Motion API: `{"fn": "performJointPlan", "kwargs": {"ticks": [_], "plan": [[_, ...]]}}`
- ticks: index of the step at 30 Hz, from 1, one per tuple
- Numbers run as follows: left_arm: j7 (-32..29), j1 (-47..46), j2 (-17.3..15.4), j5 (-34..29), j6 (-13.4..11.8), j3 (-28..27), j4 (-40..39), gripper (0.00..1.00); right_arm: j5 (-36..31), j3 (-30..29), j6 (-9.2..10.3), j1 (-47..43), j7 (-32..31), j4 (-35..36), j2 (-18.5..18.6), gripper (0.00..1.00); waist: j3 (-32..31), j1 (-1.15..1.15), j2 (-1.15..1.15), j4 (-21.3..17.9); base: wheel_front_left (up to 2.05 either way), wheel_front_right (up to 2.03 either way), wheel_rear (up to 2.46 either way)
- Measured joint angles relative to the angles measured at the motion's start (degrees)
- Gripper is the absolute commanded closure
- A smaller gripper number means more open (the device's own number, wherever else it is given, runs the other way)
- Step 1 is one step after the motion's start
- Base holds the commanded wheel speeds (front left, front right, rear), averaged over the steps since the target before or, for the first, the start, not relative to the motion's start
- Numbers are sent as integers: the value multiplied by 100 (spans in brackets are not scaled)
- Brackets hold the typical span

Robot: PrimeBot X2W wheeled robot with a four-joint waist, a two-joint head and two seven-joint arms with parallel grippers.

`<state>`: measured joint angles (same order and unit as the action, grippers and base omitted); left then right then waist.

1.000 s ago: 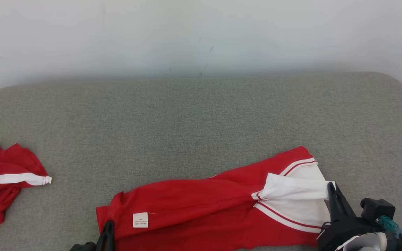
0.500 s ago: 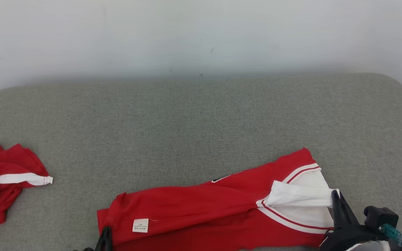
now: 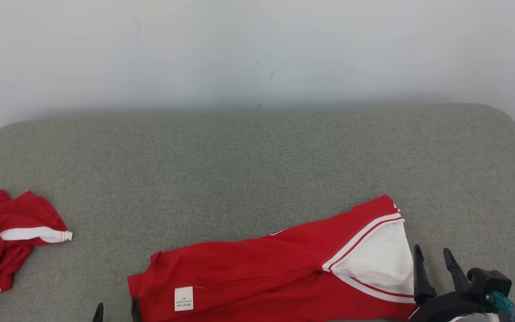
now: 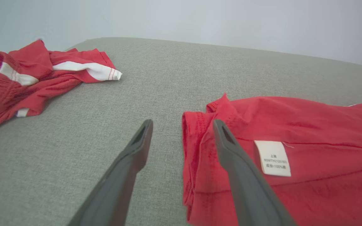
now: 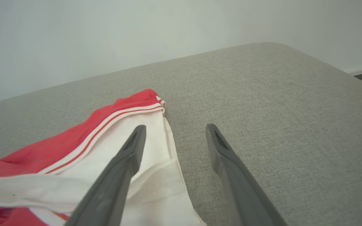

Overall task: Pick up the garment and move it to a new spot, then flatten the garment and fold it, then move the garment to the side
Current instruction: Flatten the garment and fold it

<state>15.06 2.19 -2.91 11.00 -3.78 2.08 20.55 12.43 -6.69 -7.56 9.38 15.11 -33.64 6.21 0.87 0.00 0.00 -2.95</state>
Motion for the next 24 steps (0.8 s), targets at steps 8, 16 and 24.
{"fn": "performJointPlan", "kwargs": {"ticks": [8,16,24], "plan": [[0,259,0,-107,-23,-191,-144,0,-43,223,0,-114,1,135,-53,0,-132,0,0,64,0,0,0],[0,347,1,-137,-24,-212,-193,0,-24,290,0,-125,1,-41,-41,0,-194,0,0,189,0,0,0],[0,327,0,-141,-24,-181,-309,0,-46,202,0,-92,0,-188,2,0,-27,0,0,279,0,0,0]]}}
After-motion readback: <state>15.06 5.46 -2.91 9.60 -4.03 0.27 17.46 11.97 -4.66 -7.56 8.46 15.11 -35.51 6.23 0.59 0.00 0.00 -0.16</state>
